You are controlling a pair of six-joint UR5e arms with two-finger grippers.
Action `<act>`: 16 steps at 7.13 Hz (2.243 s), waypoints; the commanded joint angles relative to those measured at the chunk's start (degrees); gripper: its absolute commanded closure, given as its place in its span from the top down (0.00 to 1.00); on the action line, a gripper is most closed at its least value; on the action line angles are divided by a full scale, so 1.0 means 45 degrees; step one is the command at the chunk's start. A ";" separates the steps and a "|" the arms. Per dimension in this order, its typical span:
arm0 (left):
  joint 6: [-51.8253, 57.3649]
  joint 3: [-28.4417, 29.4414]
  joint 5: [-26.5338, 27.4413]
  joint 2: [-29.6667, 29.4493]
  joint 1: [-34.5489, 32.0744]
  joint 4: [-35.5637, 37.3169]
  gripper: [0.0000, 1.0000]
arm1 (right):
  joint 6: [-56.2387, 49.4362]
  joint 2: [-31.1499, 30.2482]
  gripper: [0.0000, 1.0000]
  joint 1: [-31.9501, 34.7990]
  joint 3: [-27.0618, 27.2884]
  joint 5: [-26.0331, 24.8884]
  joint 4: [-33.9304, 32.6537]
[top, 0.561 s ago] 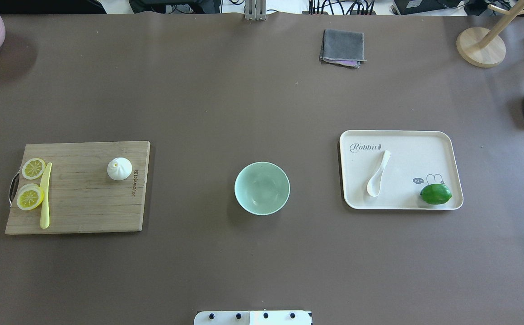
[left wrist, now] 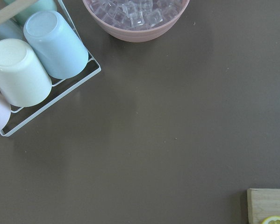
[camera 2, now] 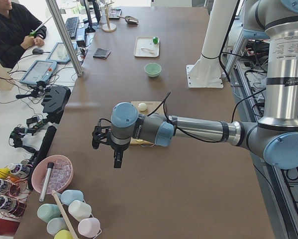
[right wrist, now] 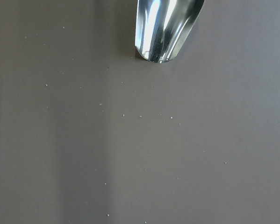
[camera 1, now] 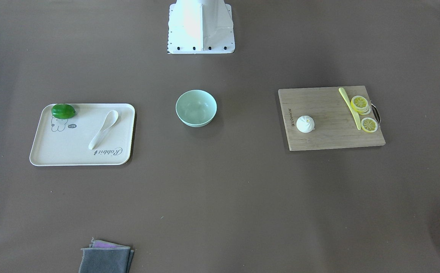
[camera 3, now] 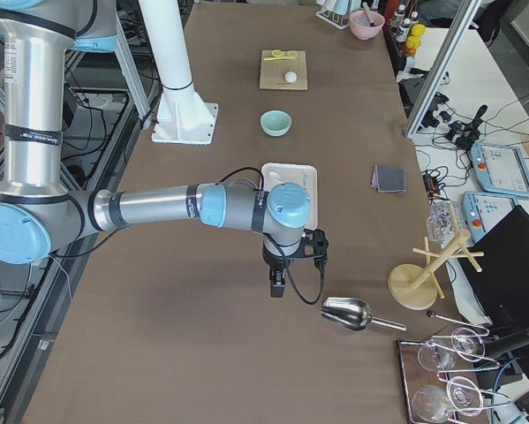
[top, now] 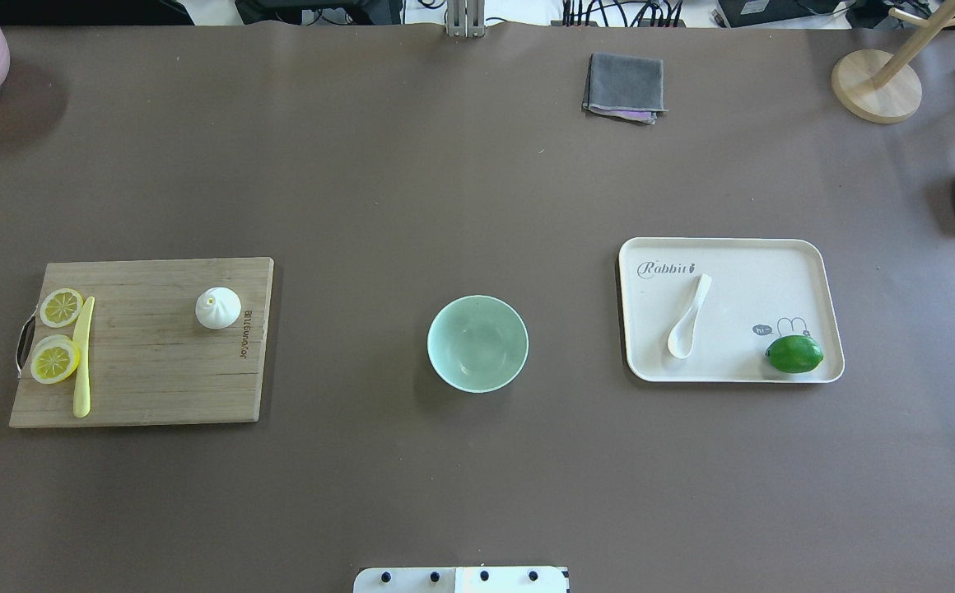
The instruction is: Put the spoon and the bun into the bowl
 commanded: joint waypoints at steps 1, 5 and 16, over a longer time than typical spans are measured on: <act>0.0018 0.0013 0.0052 0.0000 0.0009 0.0000 0.98 | -0.0003 -0.0021 1.00 0.0000 0.0018 0.0008 -0.0032; -0.0020 0.0053 0.0071 -0.0019 0.0028 0.0000 0.98 | 0.0152 -0.0021 1.00 0.0000 0.0037 0.0008 -0.0013; -0.0156 -0.0005 0.0052 -0.0116 0.0067 -0.0097 0.98 | 0.0270 0.0153 1.00 -0.0019 0.0231 0.0125 0.0046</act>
